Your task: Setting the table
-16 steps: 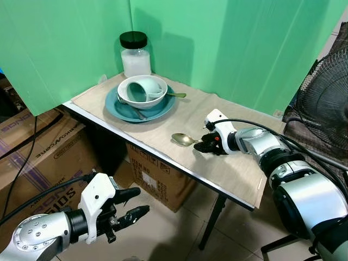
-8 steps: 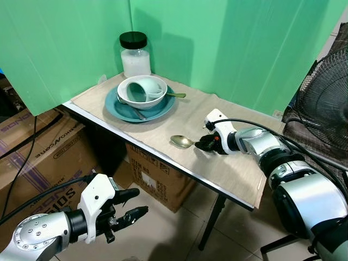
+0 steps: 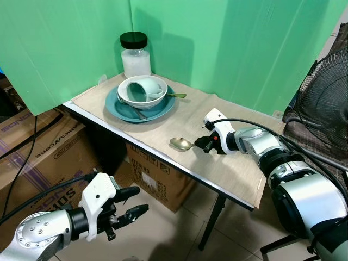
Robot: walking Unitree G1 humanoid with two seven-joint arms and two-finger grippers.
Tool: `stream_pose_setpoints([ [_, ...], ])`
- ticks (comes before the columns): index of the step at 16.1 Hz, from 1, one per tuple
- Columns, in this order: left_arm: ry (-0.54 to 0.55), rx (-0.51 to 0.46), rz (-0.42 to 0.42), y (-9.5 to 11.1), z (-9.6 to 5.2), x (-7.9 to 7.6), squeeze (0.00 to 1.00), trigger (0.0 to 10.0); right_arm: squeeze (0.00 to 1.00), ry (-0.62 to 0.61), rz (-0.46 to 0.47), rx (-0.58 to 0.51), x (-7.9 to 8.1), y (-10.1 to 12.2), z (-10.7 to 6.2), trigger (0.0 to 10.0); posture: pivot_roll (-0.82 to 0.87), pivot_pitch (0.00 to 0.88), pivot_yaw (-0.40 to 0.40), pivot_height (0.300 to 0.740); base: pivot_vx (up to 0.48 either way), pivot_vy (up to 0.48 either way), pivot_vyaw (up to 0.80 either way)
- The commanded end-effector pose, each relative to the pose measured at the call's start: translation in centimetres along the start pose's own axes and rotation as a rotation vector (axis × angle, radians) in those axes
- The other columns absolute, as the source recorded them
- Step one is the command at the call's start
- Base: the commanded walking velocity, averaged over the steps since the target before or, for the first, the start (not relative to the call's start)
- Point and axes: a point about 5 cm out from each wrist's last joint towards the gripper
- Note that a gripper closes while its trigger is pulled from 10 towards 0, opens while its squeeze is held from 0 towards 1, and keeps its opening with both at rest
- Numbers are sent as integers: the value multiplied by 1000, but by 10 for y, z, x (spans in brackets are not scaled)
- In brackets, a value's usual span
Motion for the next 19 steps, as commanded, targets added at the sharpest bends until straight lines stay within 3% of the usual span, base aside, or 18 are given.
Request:
stream_pose_setpoints([
  [1,2,9,15,0,0,1,0,10000,0,2,1,-19,-2,-1,-3,10000,-37,0,-20,740,0,0,0],
  [2,-4,10,19,-1,0,1,0,10000,1000,-30,27,-64,-5,4,-4,10000,-39,0,-18,740,0,0,0],
  [6,-16,15,20,-2,2,1,0,10000,1000,-51,10,-77,-11,6,-11,10000,-42,0,-15,740,0,0,0],
  [12,-13,13,22,-3,2,3,0,10000,1000,-26,-22,1,-14,-8,-16,10000,-44,0,-17,740,0,0,0],
  [13,-13,14,23,-3,2,3,0,10000,867,-16,-27,22,-12,-11,-15,10000,-45,0,-17,740,0,0,0],
  [14,-13,14,24,-3,3,3,0,10000,0,-1,-37,36,-10,-13,-13,10000,-43,0,-18,740,0,0,0],
  [19,-16,12,30,1,3,2,0,10000,0,19,-100,88,-2,-18,-5,10000,-40,0,-19,740,0,0,0],
])
Point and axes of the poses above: a point about 5 cm out from each wrist's last joint towards the gripper, its own z axis pointing out of the wrist towards the gripper, its own y axis along the axis of the wrist's last joint, x = y × z, and after that the axes turned 1 degree about z, right-handed
